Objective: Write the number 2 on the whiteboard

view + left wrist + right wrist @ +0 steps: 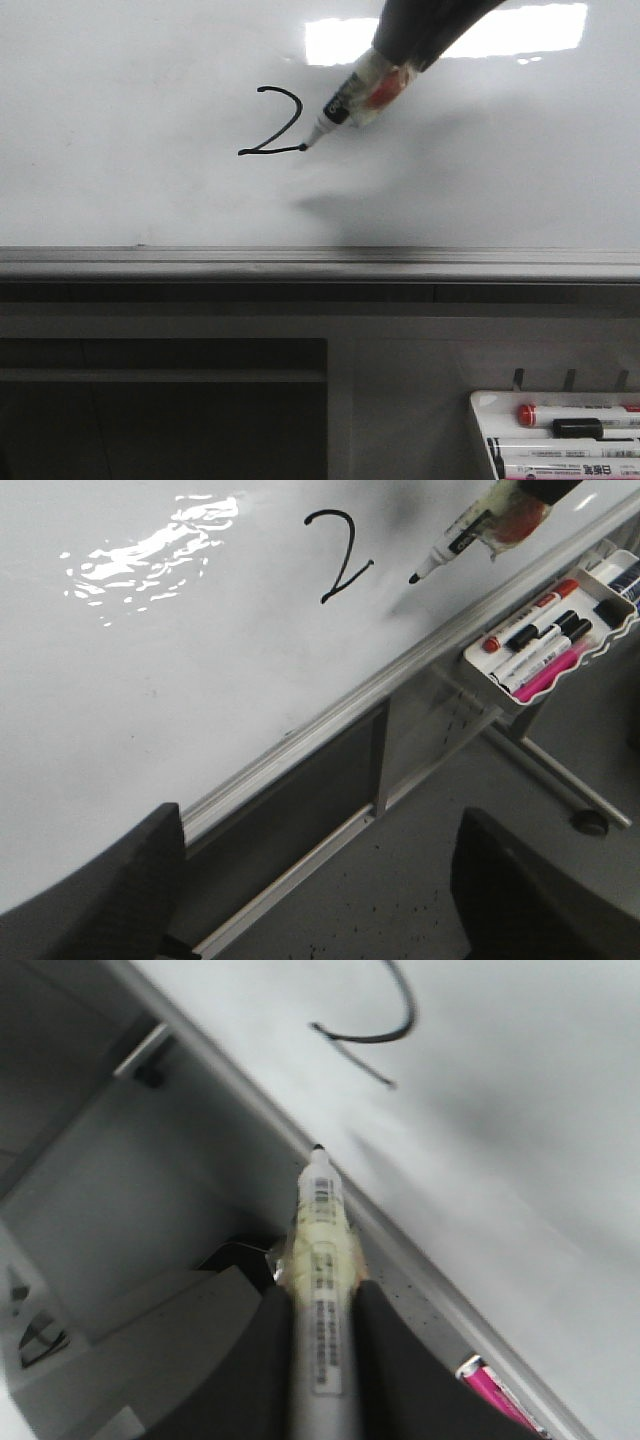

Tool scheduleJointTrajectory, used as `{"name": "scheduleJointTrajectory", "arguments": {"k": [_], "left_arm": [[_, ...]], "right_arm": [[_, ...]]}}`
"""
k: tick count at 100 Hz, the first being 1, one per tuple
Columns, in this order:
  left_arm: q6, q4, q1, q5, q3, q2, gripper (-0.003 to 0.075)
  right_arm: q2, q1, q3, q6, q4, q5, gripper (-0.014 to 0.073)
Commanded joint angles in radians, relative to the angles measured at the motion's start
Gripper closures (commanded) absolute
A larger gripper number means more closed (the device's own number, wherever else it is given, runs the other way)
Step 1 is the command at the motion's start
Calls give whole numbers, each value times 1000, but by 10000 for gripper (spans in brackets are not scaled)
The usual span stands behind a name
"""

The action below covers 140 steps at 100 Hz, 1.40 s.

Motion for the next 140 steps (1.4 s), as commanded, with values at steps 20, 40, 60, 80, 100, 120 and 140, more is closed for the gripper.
{"name": "scheduleJointTrajectory", "arguments": {"k": [20,40,60,80,100,120,140], "left_arm": [[251,-121,-25,142,-170,144,208],[470,-295,-93,95,-226,275,208],[540,-298,-186,-20,-286,403,208],[568,-298,-267,-77,-339,508,208],[568,-298,-283,-83,-367,539,208],[568,-298,-283,-81,-367,538,286],[568,-298,-283,-81,-367,538,444]], "right_arm": [[-164,1,-23,-401,193,92,633],[-213,11,-23,-687,193,143,633],[-214,15,-23,-863,193,156,633],[-214,15,-23,-863,193,152,633],[-213,15,-23,-863,193,152,633],[-213,15,-23,-863,193,152,633],[-213,15,-23,-863,193,152,633]]}}
